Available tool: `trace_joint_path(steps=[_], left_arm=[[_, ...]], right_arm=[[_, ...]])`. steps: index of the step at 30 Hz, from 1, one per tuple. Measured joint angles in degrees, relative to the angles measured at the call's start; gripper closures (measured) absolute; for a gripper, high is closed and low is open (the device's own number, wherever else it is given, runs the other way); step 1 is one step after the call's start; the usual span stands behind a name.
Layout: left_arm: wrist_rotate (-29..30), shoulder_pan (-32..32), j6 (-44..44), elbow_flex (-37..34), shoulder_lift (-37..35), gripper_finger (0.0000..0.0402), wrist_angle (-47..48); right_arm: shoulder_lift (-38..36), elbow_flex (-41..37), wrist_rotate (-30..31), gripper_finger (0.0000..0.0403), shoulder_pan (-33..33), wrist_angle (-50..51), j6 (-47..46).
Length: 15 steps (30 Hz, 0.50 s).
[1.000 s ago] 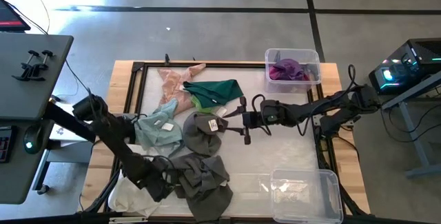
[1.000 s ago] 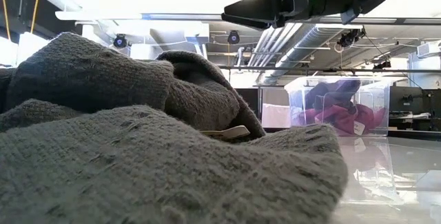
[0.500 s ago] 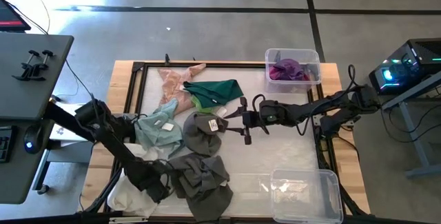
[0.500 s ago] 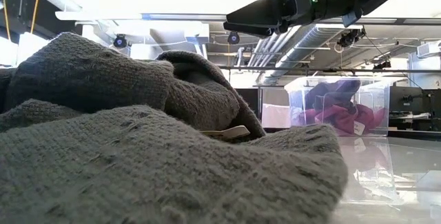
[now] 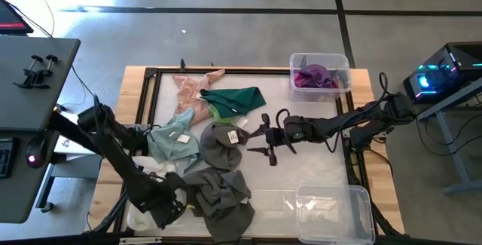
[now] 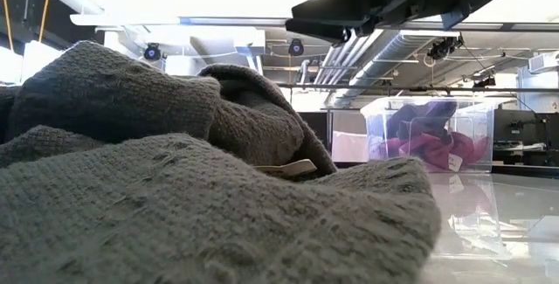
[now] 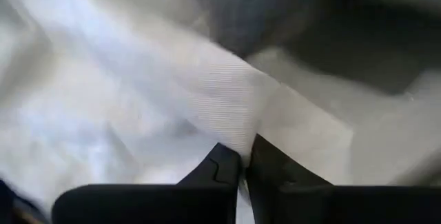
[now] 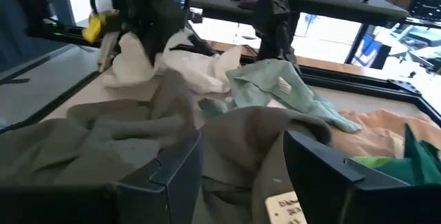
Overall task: Sort towels by color in basket
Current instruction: Put the white towel into the bottom transparent bin
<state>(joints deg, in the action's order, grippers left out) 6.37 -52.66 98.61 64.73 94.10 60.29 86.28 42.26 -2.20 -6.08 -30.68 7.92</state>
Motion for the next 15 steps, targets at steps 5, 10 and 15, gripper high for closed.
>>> trace_joint_path(steps=[5,10,15], left_arm=[[14.5,2.9,-10.2,13.4,-1.4,0.0399,13.6],[28.4,6.7,-25.5,28.2,-1.3,0.04,22.7],[42.4,11.8,-46.4,40.2,-1.5,0.0401,22.1]], right_arm=[[0.0,0.0,0.2,0.0206,-1.6,0.0,-0.4],[0.0,0.0,2.6,0.0206,-3.1,0.2,-0.5],[0.0,0.0,5.9,0.0206,-4.2,1.3,-0.6]])
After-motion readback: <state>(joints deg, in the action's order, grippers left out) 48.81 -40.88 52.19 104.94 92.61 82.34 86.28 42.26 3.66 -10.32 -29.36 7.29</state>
